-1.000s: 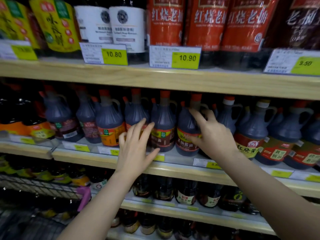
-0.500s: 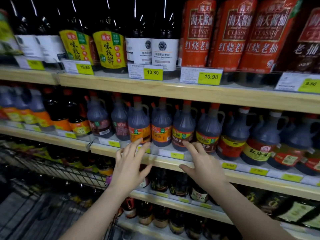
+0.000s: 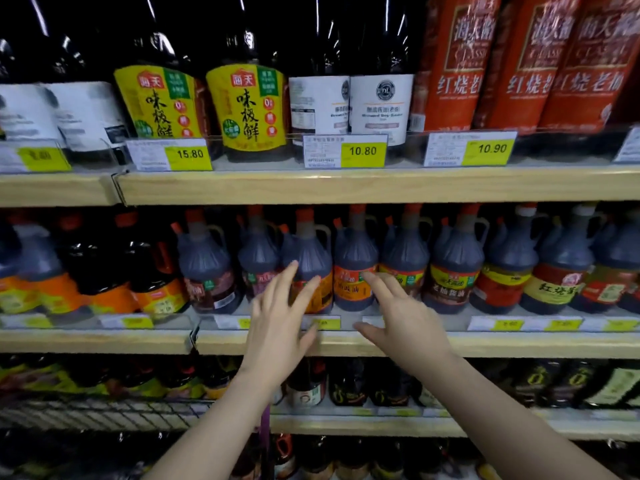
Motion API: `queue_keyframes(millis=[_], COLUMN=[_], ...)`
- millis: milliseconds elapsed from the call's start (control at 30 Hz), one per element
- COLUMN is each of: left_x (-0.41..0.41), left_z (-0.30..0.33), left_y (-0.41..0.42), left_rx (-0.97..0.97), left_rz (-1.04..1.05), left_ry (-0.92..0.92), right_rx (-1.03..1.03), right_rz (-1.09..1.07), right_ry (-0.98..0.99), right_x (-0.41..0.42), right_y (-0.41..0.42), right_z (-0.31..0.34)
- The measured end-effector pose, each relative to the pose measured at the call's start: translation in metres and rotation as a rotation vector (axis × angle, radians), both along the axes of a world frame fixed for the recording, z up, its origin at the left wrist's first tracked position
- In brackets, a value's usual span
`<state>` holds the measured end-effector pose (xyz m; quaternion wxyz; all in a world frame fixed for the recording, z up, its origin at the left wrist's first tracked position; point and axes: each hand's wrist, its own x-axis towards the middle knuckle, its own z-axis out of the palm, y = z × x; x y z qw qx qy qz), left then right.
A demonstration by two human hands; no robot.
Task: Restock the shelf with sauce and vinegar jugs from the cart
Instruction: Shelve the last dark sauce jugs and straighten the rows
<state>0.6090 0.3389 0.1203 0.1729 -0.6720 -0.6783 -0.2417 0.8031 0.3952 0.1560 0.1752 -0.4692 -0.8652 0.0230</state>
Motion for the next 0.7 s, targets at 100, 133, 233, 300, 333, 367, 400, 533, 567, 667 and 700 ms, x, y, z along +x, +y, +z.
queue_keyframes(millis=[100,133,233,300,333,367,400,533,567,667,700], left_x=[-0.001,0.001,0.006,0.006,0.005,0.004,0.003,0.003,0.003,0.003,0.002], left_z=[0.002,0.002,-0.002,-0.009,-0.013,-0.015,-0.018,-0.021,-0.02,-0.018,-0.017], left_y=[0.025,0.034,0.058,0.068,0.07,0.071,0.071,0.074,0.076,0.082,0.084], left_rx=[0.067,0.073,0.073,0.086,0.095,0.102,0.111,0.103,0.094,0.073,0.073], left_rz=[-0.019,-0.005,0.049,0.073,0.083,0.09,0.097,0.138,0.155,0.203,0.215], left_ry=[0.039,0.051,0.052,0.054,0.059,0.052,0.029,-0.052,-0.056,-0.051,-0.046], right_rx=[0.046,0.065,0.107,0.119,0.109,0.095,0.082,0.045,0.046,0.06,0.062], right_rz=[-0.028,-0.043,-0.097,-0.113,-0.107,-0.09,-0.069,-0.088,-0.104,-0.133,-0.132], right_ry=[0.037,0.041,0.065,0.07,0.089,0.121,0.152,0.101,0.066,0.059,0.063], right_x=[-0.02,-0.024,-0.035,-0.041,-0.044,-0.045,-0.047,-0.056,-0.058,-0.062,-0.063], right_y=[0.01,0.016,0.041,0.057,0.064,0.069,0.073,0.086,0.089,0.096,0.097], right_z=[-0.002,-0.002,0.002,0.004,0.004,0.004,0.003,0.006,0.007,0.012,0.013])
